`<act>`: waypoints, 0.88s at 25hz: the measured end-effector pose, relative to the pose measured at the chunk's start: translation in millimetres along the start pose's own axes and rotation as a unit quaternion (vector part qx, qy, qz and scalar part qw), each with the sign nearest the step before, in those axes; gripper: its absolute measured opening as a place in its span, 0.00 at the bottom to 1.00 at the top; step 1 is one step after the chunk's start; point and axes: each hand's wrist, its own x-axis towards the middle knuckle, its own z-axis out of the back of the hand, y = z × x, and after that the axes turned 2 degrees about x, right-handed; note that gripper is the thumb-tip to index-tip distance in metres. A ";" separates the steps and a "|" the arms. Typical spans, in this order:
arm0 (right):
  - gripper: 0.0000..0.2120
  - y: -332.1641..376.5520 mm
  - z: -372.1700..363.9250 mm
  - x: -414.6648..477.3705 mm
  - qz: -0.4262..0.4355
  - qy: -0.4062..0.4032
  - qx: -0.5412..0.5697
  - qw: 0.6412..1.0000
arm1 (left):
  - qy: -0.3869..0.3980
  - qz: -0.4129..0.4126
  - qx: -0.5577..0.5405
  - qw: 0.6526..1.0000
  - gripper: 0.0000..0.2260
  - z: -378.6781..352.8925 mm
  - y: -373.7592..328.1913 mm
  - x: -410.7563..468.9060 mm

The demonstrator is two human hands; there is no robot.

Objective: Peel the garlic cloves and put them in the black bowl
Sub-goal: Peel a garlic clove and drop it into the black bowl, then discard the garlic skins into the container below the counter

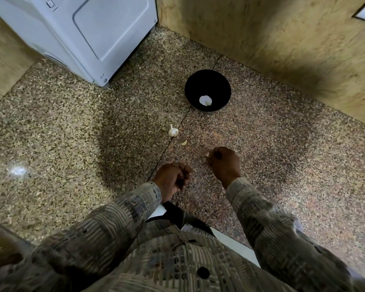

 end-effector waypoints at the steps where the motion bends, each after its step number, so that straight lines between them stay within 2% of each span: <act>1: 0.06 0.1 0.2 1.3 0.052 -0.004 -0.090 0.995 | 0.016 0.013 -0.006 1.000 0.13 2.7 1.2 -0.5; 3: 0.08 4.1 -1.0 11.3 0.119 -0.005 -0.180 0.977 | 0.055 0.045 -0.010 0.997 0.13 9.1 4.6 -2.4; 6: 0.13 13.5 -7.0 22.8 0.179 0.008 -0.249 0.952 | 0.114 0.100 -0.010 0.988 0.16 14.2 13.7 -11.9; 8: 0.18 14.6 -13.1 17.5 0.245 0.052 -0.319 0.914 | 0.141 0.139 -0.019 0.980 0.18 18.3 26.8 -17.2; 10: 0.21 7.3 -18.2 -0.6 0.303 0.054 -0.355 0.883 | 0.169 0.182 -0.042 0.968 0.19 23.0 44.0 -21.2; 13: 0.16 -13.0 -28.4 -27.7 0.321 0.034 -0.385 0.865 | 0.180 0.222 -0.065 0.956 0.19 27.7 70.3 -24.8; 15: 0.13 -21.3 -31.2 -38.3 0.337 0.028 -0.387 0.858 | 0.172 0.226 -0.083 0.955 0.18 27.4 82.3 -25.0; 18: 0.10 -40.9 -25.1 -46.1 0.412 0.012 -0.380 0.828 | 0.149 0.214 -0.122 0.958 0.17 22.0 91.3 -28.5; 20: 0.04 -60.3 -20.8 -62.6 0.457 0.023 -0.380 0.804 | 0.132 0.185 -0.153 0.962 0.17 18.8 93.9 -30.8; 22: 0.04 -74.7 -18.2 -77.9 0.478 0.048 -0.397 0.782 | 0.112 0.145 -0.194 0.964 0.17 13.9 95.2 -34.9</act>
